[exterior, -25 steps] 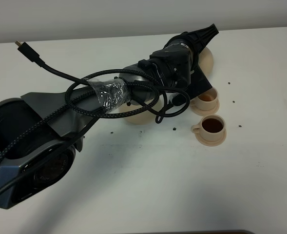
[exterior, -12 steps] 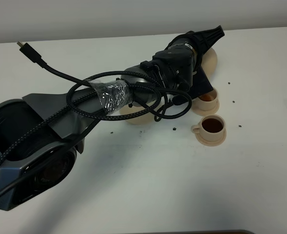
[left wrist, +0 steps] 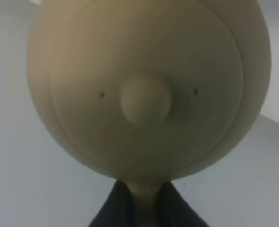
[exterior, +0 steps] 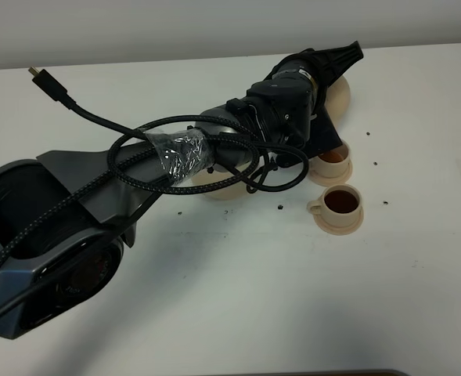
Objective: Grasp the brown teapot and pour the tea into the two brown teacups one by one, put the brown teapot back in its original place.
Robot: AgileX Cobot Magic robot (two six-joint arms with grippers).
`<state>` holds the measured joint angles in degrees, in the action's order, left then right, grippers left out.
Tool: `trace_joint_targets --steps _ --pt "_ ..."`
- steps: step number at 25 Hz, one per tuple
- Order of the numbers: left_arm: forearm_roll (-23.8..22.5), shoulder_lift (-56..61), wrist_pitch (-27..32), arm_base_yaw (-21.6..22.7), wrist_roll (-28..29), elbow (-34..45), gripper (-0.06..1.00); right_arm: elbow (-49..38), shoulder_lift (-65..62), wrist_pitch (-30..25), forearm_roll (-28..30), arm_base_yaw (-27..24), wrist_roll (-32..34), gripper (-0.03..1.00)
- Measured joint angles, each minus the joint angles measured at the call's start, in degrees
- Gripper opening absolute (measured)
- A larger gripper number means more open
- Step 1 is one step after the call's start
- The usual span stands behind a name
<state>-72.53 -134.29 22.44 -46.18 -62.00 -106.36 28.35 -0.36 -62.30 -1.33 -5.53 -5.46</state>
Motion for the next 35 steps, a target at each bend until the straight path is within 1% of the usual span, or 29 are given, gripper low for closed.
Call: trace_joint_targets --steps 6,18,35 --pt "-0.04 0.0 -0.11 -0.31 -2.37 0.0 0.13 0.0 0.0 0.0 0.0 0.0 0.0 0.52" --pt "-0.17 0.0 -0.22 -0.31 -4.08 0.0 0.13 0.0 0.0 0.0 0.0 0.0 0.0 0.52" --pt "-0.23 0.0 -1.56 -0.31 -4.33 0.0 0.13 0.0 0.0 0.0 0.0 0.0 0.0 0.52"
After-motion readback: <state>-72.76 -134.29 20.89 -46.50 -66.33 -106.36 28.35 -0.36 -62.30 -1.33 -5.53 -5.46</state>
